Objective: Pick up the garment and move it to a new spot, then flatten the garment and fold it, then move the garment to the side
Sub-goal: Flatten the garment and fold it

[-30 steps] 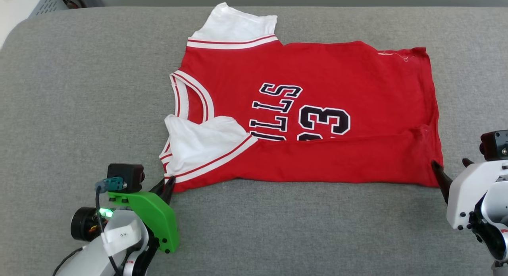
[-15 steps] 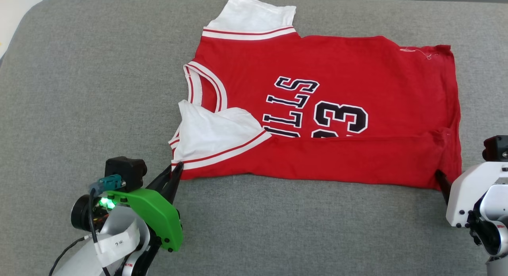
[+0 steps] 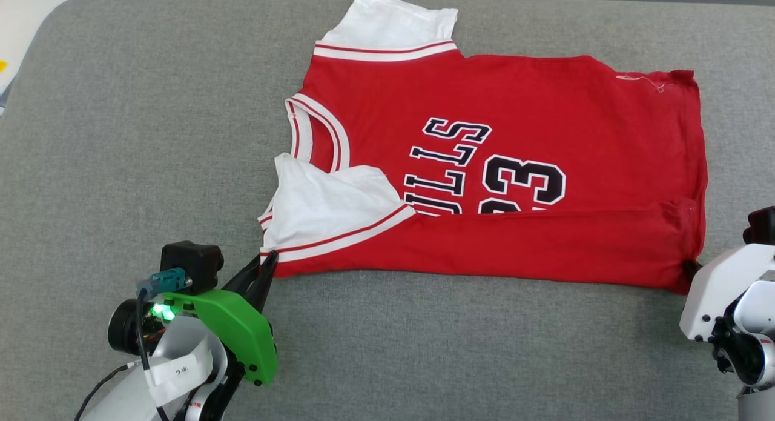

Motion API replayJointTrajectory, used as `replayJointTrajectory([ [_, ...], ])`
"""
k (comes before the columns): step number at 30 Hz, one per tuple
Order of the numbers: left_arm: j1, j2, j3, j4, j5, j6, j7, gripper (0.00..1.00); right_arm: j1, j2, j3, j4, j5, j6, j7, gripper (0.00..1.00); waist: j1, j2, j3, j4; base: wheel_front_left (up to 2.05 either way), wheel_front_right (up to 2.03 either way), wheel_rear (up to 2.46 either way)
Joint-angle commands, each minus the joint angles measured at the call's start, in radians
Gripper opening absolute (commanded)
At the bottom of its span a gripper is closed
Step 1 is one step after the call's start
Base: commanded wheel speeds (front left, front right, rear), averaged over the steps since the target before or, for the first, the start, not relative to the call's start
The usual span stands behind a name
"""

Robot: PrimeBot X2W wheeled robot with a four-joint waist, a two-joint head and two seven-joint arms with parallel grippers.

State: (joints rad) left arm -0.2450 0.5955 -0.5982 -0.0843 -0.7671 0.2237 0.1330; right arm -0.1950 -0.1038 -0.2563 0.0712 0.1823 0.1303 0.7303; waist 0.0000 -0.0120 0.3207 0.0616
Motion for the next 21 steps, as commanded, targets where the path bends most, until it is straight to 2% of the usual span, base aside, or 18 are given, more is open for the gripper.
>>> replayJointTrajectory([
  [1, 0.005, 0.0, 0.0, 0.008, -0.001, -0.005, -0.002, 0.0, 0.002, 0.004, 0.006, 0.017, 0.002, 0.0, 0.001, 0.0, 0.0, 0.012, -0.018, -0.002, 0.0, 0.0, 0.0],
  [12, 0.063, 0.021, -0.014, 0.027, -0.026, -0.002, 0.019, 0.0, 0.06, -0.036, -0.004, -0.047, 0.04, 0.0, 0.023, 0.0, 0.0, 0.012, -0.139, -0.004, 0.0, 0.0, 0.0],
  [17, 0.127, 0.033, -0.04, 0.018, -0.039, 0.007, 0.044, 0.0, 0.136, -0.048, -0.014, -0.118, 0.056, 0.0, 0.072, 0.0, 0.0, 0.012, -0.184, -0.003, 0.0, 0.0, 0.0],
  [21, 0.179, 0.02, -0.059, 0.008, -0.062, 0.014, 0.051, 0.0, 0.208, -0.049, -0.033, -0.168, 0.048, 0.0, 0.131, 0.0, 0.0, 0.012, -0.206, -0.001, 0.0, 0.0, 0.0],
])
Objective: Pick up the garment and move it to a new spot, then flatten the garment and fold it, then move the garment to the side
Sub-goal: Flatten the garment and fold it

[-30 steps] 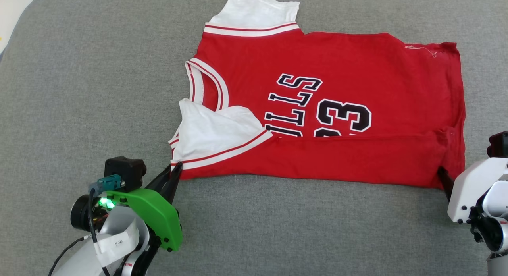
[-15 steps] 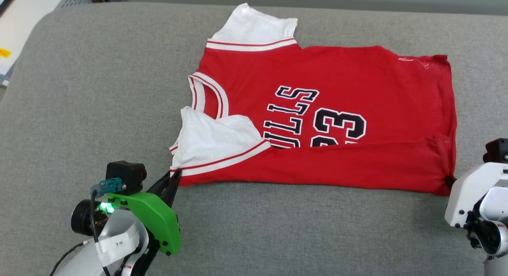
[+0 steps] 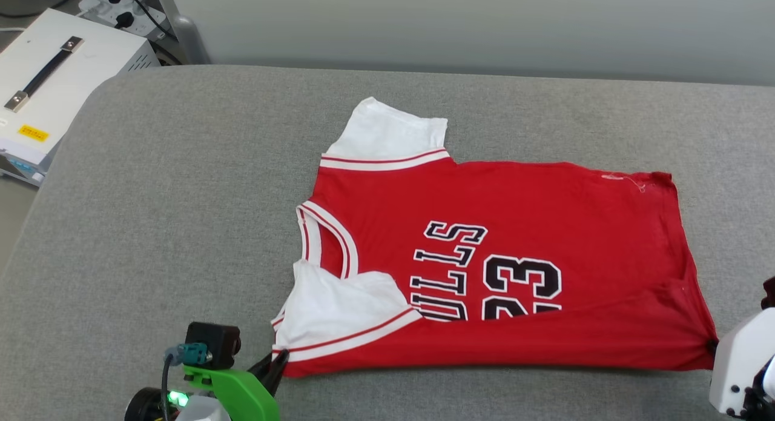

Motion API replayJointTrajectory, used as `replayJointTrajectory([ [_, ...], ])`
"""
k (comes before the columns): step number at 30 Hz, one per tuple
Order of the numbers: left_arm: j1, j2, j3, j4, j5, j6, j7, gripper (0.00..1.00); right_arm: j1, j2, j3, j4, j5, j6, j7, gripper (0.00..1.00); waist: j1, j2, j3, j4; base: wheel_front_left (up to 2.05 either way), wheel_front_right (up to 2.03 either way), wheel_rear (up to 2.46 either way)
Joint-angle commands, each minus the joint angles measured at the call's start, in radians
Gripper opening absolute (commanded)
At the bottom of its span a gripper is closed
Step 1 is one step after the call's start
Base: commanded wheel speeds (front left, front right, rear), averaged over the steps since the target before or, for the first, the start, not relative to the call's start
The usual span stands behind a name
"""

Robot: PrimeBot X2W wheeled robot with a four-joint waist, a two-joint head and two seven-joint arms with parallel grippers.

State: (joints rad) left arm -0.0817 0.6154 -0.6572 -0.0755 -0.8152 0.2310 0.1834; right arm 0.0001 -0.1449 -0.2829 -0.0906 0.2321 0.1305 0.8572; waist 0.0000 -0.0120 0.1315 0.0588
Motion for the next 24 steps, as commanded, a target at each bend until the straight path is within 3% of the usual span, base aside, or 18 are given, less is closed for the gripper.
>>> replayJointTrajectory([
  [1, 0.025, -0.001, -0.002, -0.001, -0.017, 0.008, -0.001, 0.0, 0.027, -0.007, -0.009, -0.018, -0.002, 0.0, 0.014, 0.0, 0.0, 0.012, -0.018, 0.002, 0.0, 0.0, 0.0],
  [9, 0.066, -0.015, -0.03, 0.035, -0.026, 0.0, -0.005, 0.0, 0.113, 0.017, -0.004, -0.039, 0.003, 0.0, 0.053, 0.0, 0.0, 0.012, -0.019, -0.007, 0.0, 0.0, 0.0],
  [15, 0.04, -0.047, -0.047, 0.105, -0.024, -0.02, -0.009, 0.0, 0.108, 0.013, 0.006, 0.004, 0.002, 0.0, 0.017, 0.0, 0.0, 0.012, -0.016, -0.006, 0.0, 0.0, 0.0],
  [16, 0.038, -0.051, -0.049, 0.115, -0.025, -0.023, -0.011, 0.0, 0.103, 0.011, 0.008, 0.007, 0.004, 0.0, 0.009, 0.45, 0.0, 0.012, -0.018, -0.006, 0.0, 0.0, 0.0],
  [17, 0.034, -0.054, -0.05, 0.123, -0.021, -0.024, -0.015, 0.44, 0.098, 0.011, 0.008, 0.01, 0.006, 0.0, 0.0, 1.0, 0.0, 0.012, -0.02, -0.007, 0.0, 0.0, 0.0],
  [18, 0.03, -0.056, -0.048, 0.129, -0.016, -0.022, -0.023, 0.91, 0.096, 0.009, 0.015, 0.013, 0.011, 0.0, -0.007, 1.0, 0.0, 0.012, -0.021, -0.007, 0.0, 0.0, 0.0],
  [19, 0.026, -0.06, -0.043, 0.134, -0.012, -0.019, -0.037, 1.0, 0.094, 0.005, 0.022, 0.015, 0.017, 0.0, -0.015, 1.0, 0.0, 0.012, -0.023, -0.007, 0.0, 0.0, 0.0],
  [24, 0.009, -0.074, -0.013, 0.135, 0.013, -0.013, -0.13, 1.0, 0.063, -0.012, 0.051, -0.006, 0.051, 0.0, -0.108, 1.0, 0.0, 0.012, -0.035, -0.01, 0.0, 0.0, 0.0],
])
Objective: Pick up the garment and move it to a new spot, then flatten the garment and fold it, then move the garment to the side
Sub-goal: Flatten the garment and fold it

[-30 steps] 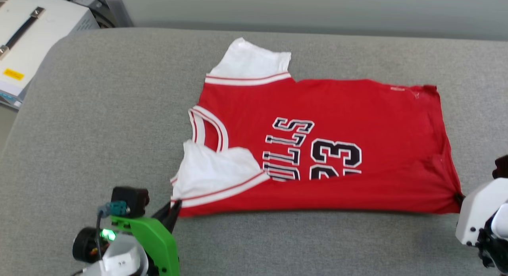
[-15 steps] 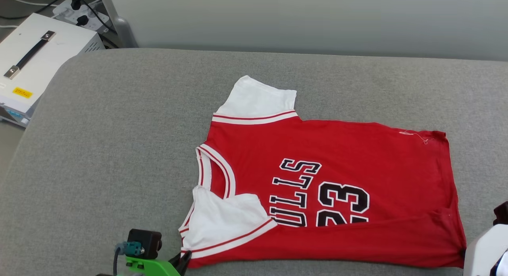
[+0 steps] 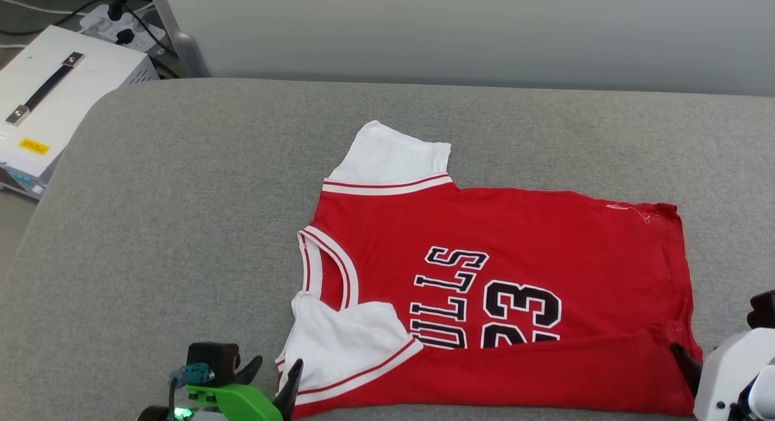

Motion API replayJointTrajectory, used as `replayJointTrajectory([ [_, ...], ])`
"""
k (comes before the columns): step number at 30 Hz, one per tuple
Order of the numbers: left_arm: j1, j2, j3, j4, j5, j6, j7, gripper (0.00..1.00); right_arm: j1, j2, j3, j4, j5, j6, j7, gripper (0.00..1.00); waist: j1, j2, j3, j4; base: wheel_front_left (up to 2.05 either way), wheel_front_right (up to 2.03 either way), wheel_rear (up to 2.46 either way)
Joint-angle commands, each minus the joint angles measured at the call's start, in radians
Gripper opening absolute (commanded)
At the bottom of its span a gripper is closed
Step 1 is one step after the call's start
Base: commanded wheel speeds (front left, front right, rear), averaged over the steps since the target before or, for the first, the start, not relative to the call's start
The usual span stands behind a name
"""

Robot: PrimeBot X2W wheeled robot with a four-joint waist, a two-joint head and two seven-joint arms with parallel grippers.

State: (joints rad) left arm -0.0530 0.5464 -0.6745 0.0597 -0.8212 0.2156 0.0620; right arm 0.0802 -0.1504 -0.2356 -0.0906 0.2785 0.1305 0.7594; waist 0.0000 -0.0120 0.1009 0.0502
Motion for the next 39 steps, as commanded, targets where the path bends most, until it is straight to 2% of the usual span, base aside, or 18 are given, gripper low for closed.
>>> replayJointTrajectory([
  [1, -0.025, -0.008, 0.013, -0.004, 0.025, 0.003, -0.034, 1.0, -0.026, -0.01, 0.014, -0.012, 0.016, 0.0, -0.037, 1.0, 0.0, 0.012, -0.006, -0.002, 0.0, 0.0, 0.0],
  [6, -0.056, -0.024, 0.065, -0.017, 0.046, 0.006, -0.153, 1.0, -0.07, -0.028, 0.065, -0.056, 0.062, 0.0, -0.183, 1.0, 0.0, 0.012, -0.012, -0.002, 0.0, 0.0, 0.0],
  [10, -0.086, -0.041, 0.098, -0.015, 0.082, 0.018, -0.255, 1.0, -0.096, -0.043, 0.102, -0.073, 0.055, 0.0, -0.347, 1.0, 0.0, 0.012, -0.012, 0.002, 0.0, 0.0, 0.0],
  [12, -0.098, -0.052, 0.106, -0.021, 0.105, 0.009, -0.289, 1.0, -0.103, -0.045, 0.114, -0.07, 0.04, 0.0, -0.424, 1.0, 0.0, 0.012, -0.011, 0.004, 0.0, 0.0, 0.0],
  [18, -0.1, -0.094, 0.158, -0.038, 0.175, -0.02, -0.322, 1.0, -0.114, -0.032, 0.156, -0.047, 0.019, 0.0, -0.588, 1.0, 0.0, 0.012, -0.005, 0.003, 0.0, 0.0, 0.0],
  [22, -0.091, -0.147, 0.24, -0.079, 0.244, -0.047, -0.323, 1.0, -0.121, -0.017, 0.163, -0.037, 0.011, 0.0, -0.663, 1.0, 0.0, 0.012, 0.005, -0.003, 0.0, 0.0, 0.0],
  [26, -0.078, -0.197, 0.307, -0.088, 0.309, -0.096, -0.324, 1.0, -0.124, -0.005, 0.184, -0.023, -0.005, 0.0, -0.708, 1.0, 0.0, 0.012, 0.017, -0.018, 0.0, 0.0, 0.0],
  [27, -0.084, -0.236, 0.359, -0.092, 0.349, -0.136, -0.324, 1.0, -0.132, 0.01, 0.189, -0.017, -0.008, 0.0, -0.731, 1.0, 0.0, 0.012, 0.032, -0.029, 0.0, 0.0, 0.0],
  [30, -0.1, -0.257, 0.39, -0.074, 0.38, -0.181, -0.324, 1.0, -0.148, 0.021, 0.198, -0.017, -0.007, 0.0, -0.747, 1.0, 0.0, 0.012, 0.059, -0.048, 0.0, 0.0, 0.0],
  [35, -0.178, -0.246, 0.402, -0.017, 0.397, -0.245, -0.309, 1.0, -0.181, 0.023, 0.225, -0.023, -0.004, 0.0, -0.755, 1.0, 0.0, 0.012, 0.117, -0.09, 0.0, 0.0, 0.0],
  [39, -0.318, -0.197, 0.374, 0.037, 0.388, -0.294, -0.175, 1.0, -0.212, 0.023, 0.244, -0.042, 0.002, 0.0, -0.762, 1.0, 0.0, 0.012, 0.178, -0.125, 0.0, 0.0, 0.0],
])
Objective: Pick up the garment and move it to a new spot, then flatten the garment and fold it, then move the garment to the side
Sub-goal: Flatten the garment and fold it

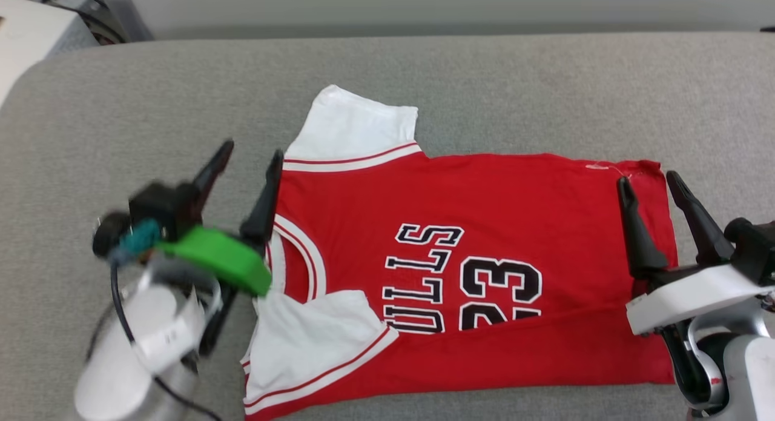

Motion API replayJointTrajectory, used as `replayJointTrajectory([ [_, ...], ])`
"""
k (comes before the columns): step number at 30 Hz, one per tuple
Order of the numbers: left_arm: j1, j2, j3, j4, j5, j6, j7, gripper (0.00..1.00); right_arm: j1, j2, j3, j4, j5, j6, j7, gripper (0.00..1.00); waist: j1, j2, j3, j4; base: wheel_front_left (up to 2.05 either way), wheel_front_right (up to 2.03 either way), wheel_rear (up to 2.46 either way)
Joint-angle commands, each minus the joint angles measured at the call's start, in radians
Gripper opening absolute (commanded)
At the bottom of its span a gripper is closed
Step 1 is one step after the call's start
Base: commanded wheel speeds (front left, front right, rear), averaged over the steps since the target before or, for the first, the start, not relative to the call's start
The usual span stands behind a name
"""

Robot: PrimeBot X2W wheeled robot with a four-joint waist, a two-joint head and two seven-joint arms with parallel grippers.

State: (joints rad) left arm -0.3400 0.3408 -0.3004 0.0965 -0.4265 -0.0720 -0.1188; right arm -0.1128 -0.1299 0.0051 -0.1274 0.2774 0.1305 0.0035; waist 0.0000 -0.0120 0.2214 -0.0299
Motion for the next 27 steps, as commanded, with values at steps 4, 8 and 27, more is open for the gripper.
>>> replayJointTrajectory([
  [4, -0.205, 0.056, -0.033, 0.043, -0.053, -0.04, 0.192, 1.0, -0.06, 0.005, 0.031, -0.023, 0.004, 0.0, -0.014, 1.0, 0.0, 0.012, 0.126, -0.085, 0.0, 0.0, 0.0],
  [8, -0.383, 0.115, -0.068, 0.083, -0.131, -0.055, 0.394, 1.0, -0.095, 0.016, 0.055, -0.033, 0.0, 0.0, -0.022, 1.0, 0.0, 0.012, 0.19, -0.124, 0.0, 0.0, 0.0],
  [27, -0.845, 0.268, -0.251, 0.419, -0.369, -0.041, 1.009, 1.0, -0.189, 0.054, 0.151, 0.025, 0.006, 0.0, -0.096, 1.0, 0.0, 0.012, 0.345, -0.262, 0.0, 0.0, 0.0],
])
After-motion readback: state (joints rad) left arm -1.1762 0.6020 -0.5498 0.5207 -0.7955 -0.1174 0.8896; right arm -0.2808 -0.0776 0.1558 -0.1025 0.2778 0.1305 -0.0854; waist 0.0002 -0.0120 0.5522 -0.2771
